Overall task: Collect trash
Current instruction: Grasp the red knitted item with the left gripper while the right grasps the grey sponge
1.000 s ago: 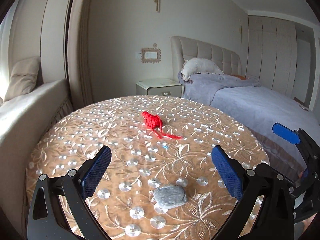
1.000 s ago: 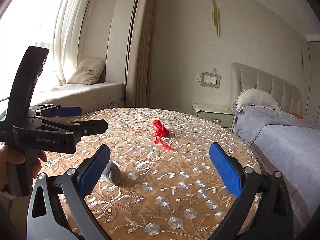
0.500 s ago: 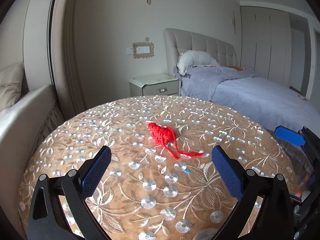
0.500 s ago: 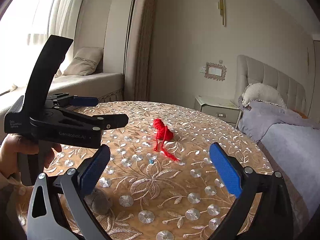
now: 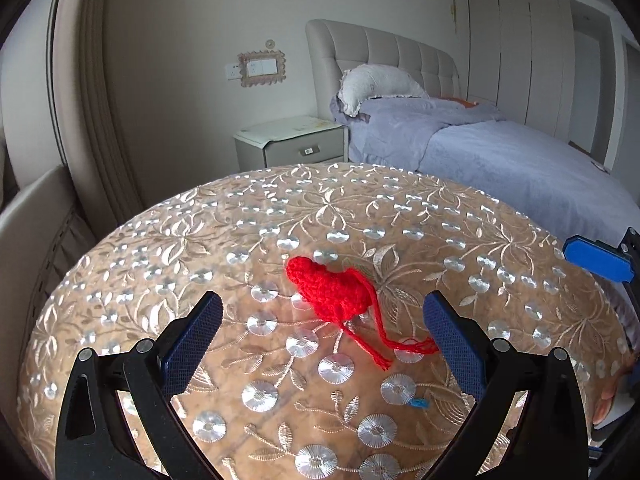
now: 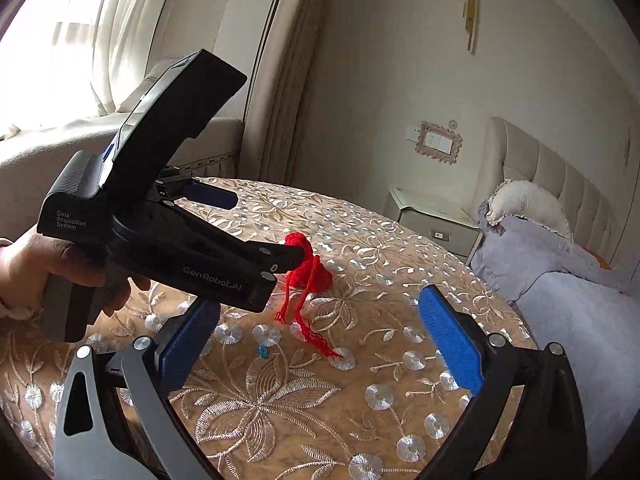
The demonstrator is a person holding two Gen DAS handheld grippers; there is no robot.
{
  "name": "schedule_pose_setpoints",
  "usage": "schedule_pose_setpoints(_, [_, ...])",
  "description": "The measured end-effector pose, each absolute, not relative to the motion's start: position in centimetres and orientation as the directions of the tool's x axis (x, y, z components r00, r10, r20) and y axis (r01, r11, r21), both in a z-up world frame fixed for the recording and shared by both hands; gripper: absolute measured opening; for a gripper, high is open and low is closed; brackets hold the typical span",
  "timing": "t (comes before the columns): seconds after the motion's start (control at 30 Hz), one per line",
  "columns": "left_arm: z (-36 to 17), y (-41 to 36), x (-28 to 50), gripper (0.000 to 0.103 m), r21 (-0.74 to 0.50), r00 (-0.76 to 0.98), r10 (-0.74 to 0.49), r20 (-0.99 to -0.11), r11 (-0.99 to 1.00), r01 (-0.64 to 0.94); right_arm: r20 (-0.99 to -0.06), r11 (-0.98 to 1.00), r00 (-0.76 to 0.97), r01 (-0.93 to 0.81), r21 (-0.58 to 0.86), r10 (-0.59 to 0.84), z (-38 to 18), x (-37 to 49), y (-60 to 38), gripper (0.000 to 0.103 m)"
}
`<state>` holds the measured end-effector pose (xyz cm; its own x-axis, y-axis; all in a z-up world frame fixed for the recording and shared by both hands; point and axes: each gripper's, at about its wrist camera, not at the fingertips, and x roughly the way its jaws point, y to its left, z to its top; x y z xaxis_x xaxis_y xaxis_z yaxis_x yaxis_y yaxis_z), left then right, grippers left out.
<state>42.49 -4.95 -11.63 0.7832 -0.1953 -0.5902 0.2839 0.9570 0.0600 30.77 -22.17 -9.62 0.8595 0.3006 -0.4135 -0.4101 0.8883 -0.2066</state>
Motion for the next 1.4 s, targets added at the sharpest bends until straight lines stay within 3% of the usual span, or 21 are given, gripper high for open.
schedule_pose_setpoints(0.27, [-12.8, -5.3, 45.6, 0.098, 0.097, 0.778, -0.151, -0.610, 0.960, 0.262, -0.449, 0.844, 0.828, -0.476, -0.248, 0.336, -10.2, 34.4, -21.5, 0.099])
schedule_pose_setpoints(0.47, [-14.3, -5.5, 49.1, 0.096, 0.022, 0.704, -0.197, -0.683, 0.957, 0.290, -0.445, 0.837, 0.828, -0.484, -0.257, 0.341, -10.4, 34.6, -21.6, 0.099])
schedule_pose_setpoints(0.53, [-15.1, -5.9, 49.7, 0.053, 0.013, 0.664, -0.214, -0.716, 0.947, 0.320, -0.455, 0.832, 0.826, -0.483, -0.271, 0.332, -10.6, 34.7, -21.5, 0.099])
schedule_pose_setpoints(0.57, [-15.4, -6.1, 49.9, 0.019, 0.010, 0.646, -0.212, -0.733, 0.947, 0.322, -0.455, 0.831, 0.828, -0.482, -0.277, 0.328, -10.6, 34.6, -21.4, 0.099])
schedule_pose_setpoints(0.87, [-12.4, -6.3, 45.5, 0.018, 0.096, 0.737, -0.193, -0.647, 0.939, 0.330, -0.436, 0.838, 0.831, -0.483, -0.255, 0.346, -9.7, 32.7, -21.9, 0.099])
schedule_pose_setpoints(1.4, [-5.4, -3.1, 31.1, 0.018, 0.074, 0.847, -0.135, -0.513, 0.977, 0.201, -0.388, 0.821, 0.803, -0.544, -0.171, 0.452, -6.1, 23.9, -20.8, 0.099])
